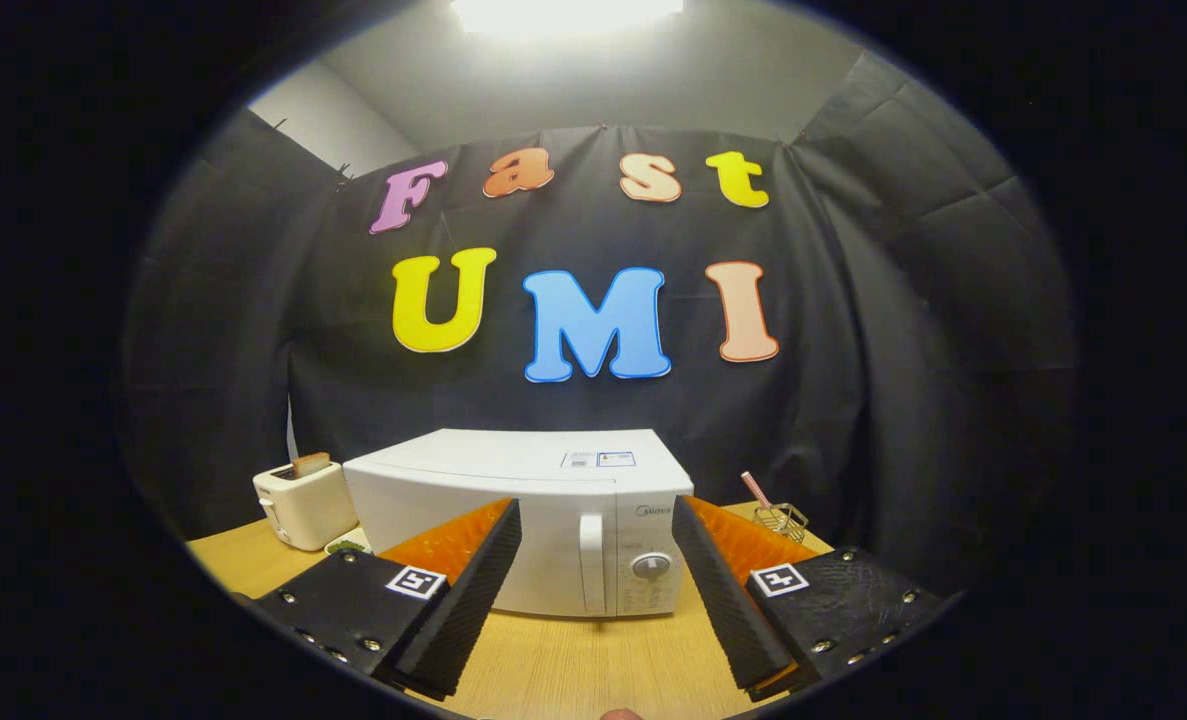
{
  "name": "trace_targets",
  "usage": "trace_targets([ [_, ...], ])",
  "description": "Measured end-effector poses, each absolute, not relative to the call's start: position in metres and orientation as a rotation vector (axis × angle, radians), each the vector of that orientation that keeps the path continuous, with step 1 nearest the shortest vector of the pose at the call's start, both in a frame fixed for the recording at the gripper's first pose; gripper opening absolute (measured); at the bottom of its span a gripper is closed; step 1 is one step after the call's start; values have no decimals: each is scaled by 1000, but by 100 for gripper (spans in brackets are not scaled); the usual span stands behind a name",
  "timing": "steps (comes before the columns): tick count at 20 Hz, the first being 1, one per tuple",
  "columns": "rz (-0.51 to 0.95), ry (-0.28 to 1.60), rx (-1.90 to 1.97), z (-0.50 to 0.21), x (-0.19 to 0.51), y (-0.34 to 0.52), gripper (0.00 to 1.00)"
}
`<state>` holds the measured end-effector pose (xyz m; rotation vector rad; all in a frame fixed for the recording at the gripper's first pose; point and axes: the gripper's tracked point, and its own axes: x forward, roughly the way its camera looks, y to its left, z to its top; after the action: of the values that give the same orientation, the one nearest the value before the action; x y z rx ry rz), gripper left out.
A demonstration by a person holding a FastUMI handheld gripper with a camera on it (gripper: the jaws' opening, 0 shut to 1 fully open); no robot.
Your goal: Open the microwave, put the food inside, and close the microwave door.
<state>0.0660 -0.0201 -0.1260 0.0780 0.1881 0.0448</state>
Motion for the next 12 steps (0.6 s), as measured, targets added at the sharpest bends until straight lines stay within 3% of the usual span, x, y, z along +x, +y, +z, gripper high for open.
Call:
trace_targets([
  [12, 49, 366, 71, -229, 145, -17, 96],
])
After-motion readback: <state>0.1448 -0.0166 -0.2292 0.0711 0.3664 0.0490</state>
